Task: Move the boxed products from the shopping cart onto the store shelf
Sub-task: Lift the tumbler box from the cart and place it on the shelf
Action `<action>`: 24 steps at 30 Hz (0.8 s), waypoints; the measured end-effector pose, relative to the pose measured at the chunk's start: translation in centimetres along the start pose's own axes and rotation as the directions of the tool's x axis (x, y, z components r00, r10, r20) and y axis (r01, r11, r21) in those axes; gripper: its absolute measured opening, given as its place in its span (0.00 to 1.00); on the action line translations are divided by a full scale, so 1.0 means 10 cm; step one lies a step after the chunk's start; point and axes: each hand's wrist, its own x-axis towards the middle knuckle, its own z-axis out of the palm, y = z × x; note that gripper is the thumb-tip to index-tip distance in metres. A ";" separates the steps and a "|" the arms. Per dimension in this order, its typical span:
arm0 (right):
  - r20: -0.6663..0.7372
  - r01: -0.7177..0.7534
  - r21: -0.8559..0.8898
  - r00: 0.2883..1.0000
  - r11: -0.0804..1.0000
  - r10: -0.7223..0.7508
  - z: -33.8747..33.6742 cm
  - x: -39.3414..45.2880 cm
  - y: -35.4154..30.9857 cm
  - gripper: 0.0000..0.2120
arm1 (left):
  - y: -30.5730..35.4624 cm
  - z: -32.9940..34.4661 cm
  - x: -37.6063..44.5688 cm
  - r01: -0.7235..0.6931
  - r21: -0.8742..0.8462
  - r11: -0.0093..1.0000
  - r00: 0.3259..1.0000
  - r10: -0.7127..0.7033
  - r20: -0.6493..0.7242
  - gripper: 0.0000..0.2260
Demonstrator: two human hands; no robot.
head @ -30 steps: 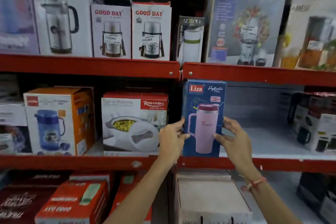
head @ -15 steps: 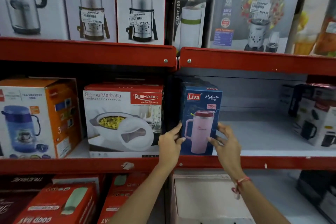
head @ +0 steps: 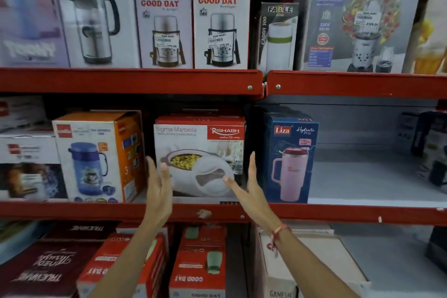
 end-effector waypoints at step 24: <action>-0.595 0.064 -0.051 0.799 0.997 -0.082 -0.95 -0.11 0.19 0.42 | 0.71 1.22 -0.77 0.017 -0.132 0.991 0.843 0.057 0.535 0.22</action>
